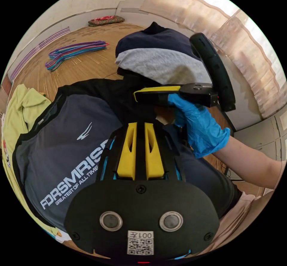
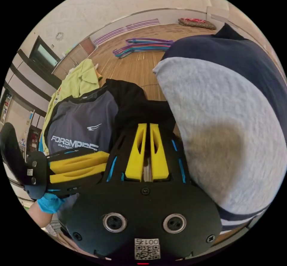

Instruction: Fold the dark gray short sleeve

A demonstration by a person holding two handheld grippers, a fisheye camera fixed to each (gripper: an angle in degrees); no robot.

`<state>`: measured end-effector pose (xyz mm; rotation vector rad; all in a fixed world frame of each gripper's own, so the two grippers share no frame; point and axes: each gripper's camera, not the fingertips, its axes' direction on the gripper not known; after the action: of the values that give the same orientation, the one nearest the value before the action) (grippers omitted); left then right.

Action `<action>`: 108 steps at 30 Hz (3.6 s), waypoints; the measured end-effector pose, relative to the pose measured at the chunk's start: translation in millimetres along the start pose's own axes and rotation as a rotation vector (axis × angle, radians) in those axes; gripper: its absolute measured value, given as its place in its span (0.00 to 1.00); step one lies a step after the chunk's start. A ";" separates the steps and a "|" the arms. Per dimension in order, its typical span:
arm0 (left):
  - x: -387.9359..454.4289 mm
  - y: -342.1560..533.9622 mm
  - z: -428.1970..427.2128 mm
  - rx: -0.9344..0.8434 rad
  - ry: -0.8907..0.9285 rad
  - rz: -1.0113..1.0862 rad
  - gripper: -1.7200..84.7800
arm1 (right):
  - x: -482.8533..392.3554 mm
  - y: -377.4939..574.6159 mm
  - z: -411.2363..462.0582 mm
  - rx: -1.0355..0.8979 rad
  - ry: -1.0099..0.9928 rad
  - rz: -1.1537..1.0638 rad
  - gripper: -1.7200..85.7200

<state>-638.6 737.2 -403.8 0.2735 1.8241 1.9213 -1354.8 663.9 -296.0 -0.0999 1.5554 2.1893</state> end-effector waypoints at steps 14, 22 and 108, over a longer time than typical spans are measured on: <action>-23.5 48.2 -27.6 0.093 -0.060 -0.246 0.01 | -92.2 65.3 -75.5 0.145 -0.313 -0.629 0.04; -52.4 69.7 -58.4 0.139 -0.076 -0.342 0.02 | -77.6 93.2 -56.2 0.078 -0.017 -0.411 0.13; -64.8 75.2 -69.9 0.106 -0.229 -0.248 0.01 | -176.8 199.5 -43.4 -0.095 0.025 -0.696 0.05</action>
<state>-629.1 644.9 -325.3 0.2761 1.7218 1.5610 -1284.3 516.0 -81.3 -0.6033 1.1809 1.6987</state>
